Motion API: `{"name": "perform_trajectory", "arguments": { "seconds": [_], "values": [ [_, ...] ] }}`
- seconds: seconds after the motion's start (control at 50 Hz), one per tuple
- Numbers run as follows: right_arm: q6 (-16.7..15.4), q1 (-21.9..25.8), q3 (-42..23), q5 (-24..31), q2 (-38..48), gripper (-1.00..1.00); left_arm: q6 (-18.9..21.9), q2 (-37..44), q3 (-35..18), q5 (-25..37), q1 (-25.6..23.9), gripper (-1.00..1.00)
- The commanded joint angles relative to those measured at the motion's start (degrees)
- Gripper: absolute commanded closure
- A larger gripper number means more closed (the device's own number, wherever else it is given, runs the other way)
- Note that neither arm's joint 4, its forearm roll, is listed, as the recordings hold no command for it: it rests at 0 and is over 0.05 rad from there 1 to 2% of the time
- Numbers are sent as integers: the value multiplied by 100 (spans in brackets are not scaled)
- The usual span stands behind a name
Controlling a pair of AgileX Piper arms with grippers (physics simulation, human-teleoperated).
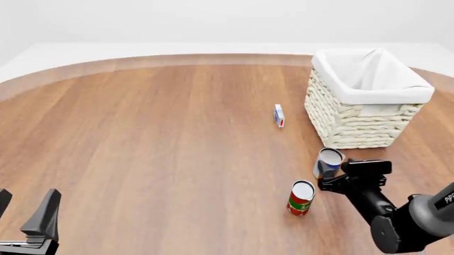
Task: Pick up the alphabet soup and the cream cheese box, and put them in the basket.
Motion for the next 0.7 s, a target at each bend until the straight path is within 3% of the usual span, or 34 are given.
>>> {"name": "perform_trajectory", "arguments": {
  "seconds": [0.02, 0.7],
  "values": [
    [23, 26, -131, -17, 283, -100, 0, 0, 0, 0, 0, -100],
    [46, -7, -439, 50, 857, -100, 0, 0, 0, 0, 0, -100]
  ]
}}
